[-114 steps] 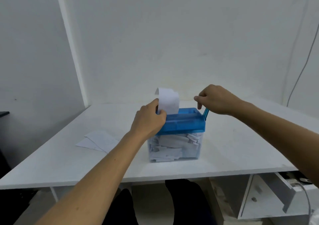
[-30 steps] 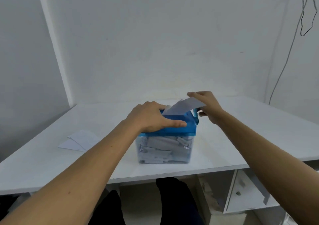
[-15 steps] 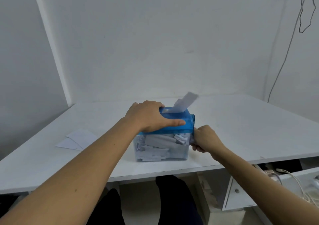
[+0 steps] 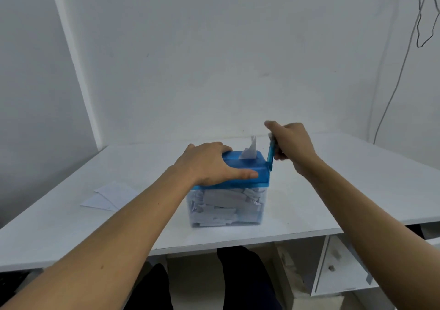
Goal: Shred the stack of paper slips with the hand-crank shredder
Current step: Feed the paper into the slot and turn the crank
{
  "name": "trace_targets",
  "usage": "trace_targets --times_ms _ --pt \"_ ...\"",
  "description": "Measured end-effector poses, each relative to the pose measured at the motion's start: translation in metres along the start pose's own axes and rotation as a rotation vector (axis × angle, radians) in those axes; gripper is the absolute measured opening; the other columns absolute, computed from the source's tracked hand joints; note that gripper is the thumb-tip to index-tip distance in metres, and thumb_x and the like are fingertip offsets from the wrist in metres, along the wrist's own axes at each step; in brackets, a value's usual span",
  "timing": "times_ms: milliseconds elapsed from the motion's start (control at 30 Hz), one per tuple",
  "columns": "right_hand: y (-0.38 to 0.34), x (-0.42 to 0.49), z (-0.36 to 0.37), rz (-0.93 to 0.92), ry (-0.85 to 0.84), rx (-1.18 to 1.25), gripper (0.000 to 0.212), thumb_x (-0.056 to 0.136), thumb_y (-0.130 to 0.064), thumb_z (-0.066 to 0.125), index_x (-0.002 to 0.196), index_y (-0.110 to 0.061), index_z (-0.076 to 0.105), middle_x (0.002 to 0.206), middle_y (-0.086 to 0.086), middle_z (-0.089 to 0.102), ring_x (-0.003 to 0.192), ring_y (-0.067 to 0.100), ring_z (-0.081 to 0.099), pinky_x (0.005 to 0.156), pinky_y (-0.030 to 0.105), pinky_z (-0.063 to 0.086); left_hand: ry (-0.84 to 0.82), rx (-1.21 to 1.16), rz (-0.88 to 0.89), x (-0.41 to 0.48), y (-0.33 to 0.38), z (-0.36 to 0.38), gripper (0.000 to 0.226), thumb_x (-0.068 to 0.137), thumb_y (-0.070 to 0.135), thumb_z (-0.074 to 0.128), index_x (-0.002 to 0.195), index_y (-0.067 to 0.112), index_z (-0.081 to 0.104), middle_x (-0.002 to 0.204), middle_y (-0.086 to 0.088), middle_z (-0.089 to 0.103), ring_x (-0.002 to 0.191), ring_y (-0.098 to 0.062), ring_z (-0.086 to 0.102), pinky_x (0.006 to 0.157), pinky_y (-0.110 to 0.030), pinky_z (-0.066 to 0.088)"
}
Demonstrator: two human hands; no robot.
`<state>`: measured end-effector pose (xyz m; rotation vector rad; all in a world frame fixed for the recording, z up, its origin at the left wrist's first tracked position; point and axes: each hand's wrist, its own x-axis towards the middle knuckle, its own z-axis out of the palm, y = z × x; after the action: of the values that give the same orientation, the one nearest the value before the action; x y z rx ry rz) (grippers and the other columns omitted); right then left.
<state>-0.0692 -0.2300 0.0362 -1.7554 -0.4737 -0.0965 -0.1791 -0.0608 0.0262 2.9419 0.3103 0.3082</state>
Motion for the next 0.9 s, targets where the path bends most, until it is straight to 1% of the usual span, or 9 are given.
trace_targets --times_ms 100,200,300,400,533,633,700,800,900 --pt "0.009 0.028 0.014 0.034 0.021 -0.074 0.042 0.094 -0.043 0.062 0.07 -0.009 0.064 0.061 -0.001 0.065 0.051 0.014 0.057 0.05 0.025 0.047 0.008 0.011 0.014 0.002 -0.003 0.002 0.099 0.06 0.101 0.041 0.133 0.036 0.054 0.124 0.017 0.06 0.1 -0.013 0.053 0.095 -0.038 0.041" --pt "0.033 0.038 0.029 0.088 -0.018 -0.183 0.043 0.094 -0.044 0.065 0.07 -0.008 0.06 0.066 0.003 0.063 0.055 0.017 0.056 0.056 0.033 0.054 0.024 0.012 0.026 0.003 -0.004 0.004 0.089 0.06 0.102 0.039 0.118 0.038 0.058 0.108 0.021 0.06 0.093 -0.01 0.056 0.092 -0.038 0.042" --pt "0.062 0.025 0.035 0.155 -0.046 -0.252 0.046 0.097 -0.028 0.064 0.059 -0.008 0.049 0.056 0.006 0.054 0.049 0.016 0.047 0.045 0.024 0.044 0.05 0.016 0.035 0.003 -0.003 0.006 0.077 0.061 0.102 0.038 0.1 0.039 0.059 0.095 0.02 0.06 0.083 -0.005 0.055 0.087 -0.036 0.042" --pt "0.078 -0.002 0.032 0.17 -0.088 -0.387 0.038 0.099 -0.009 0.055 0.061 -0.007 0.054 0.055 0.006 0.057 0.046 0.015 0.051 0.045 0.02 0.041 0.046 0.016 0.011 0.002 -0.001 0.006 0.083 0.06 0.102 0.036 0.106 0.038 0.061 0.1 0.019 0.062 0.088 -0.009 0.057 0.091 -0.038 0.044" --pt "0.081 -0.035 0.019 0.2 -0.146 -0.333 0.049 0.106 -0.031 0.043 0.071 -0.003 0.062 0.061 0.01 0.065 0.044 0.014 0.055 0.05 0.024 0.044 0.021 0.037 -0.008 0.001 0.0 0.004 0.097 0.058 0.104 0.035 0.124 0.037 0.058 0.116 0.018 0.062 0.101 -0.014 0.057 0.098 -0.041 0.043" --pt "0.071 -0.06 -0.002 0.128 -0.224 -0.403 0.048 0.107 -0.03 0.041 0.078 -0.002 0.066 0.06 0.006 0.067 0.043 0.011 0.058 0.047 0.02 0.043 -0.025 0.061 -0.008 0.003 0.0 0.002 0.099 0.06 0.103 0.035 0.131 0.036 0.054 0.124 0.017 0.06 0.107 -0.015 0.056 0.102 -0.042 0.04" --pt "0.057 -0.071 -0.014 0.079 -0.266 -0.409 0.044 0.105 -0.027 0.042 0.075 -0.004 0.065 0.058 0.0 0.063 0.045 0.011 0.057 0.051 0.022 0.044 -0.05 0.061 -0.009 0.005 0.0 0.0 0.099 0.06 0.103 0.035 0.132 0.037 0.052 0.126 0.015 0.059 0.108 -0.015 0.056 0.102 -0.042 0.038" --pt "0.032 -0.076 -0.027 0.03 -0.268 -0.279 0.04 0.099 -0.03 0.05 0.064 -0.01 0.058 0.053 -0.003 0.055 0.048 0.014 0.053 0.056 0.032 0.044 -0.059 0.058 0.001 0.007 0.0 0.001 0.1 0.06 0.103 0.036 0.134 0.038 0.05 0.128 0.015 0.057 0.111 -0.015 0.055 0.1 -0.04 0.037" --pt "0.015 -0.065 -0.025 -0.025 -0.18 -0.304 0.047 0.095 -0.036 0.056 0.056 -0.01 0.055 0.044 -0.002 0.052 0.043 0.013 0.049 0.054 0.029 0.041 -0.083 0.04 0.003 0.007 0.0 0.0 0.097 0.06 0.102 0.039 0.135 0.04 0.049 0.127 0.018 0.056 0.11 -0.014 0.055 0.101 -0.041 0.037"
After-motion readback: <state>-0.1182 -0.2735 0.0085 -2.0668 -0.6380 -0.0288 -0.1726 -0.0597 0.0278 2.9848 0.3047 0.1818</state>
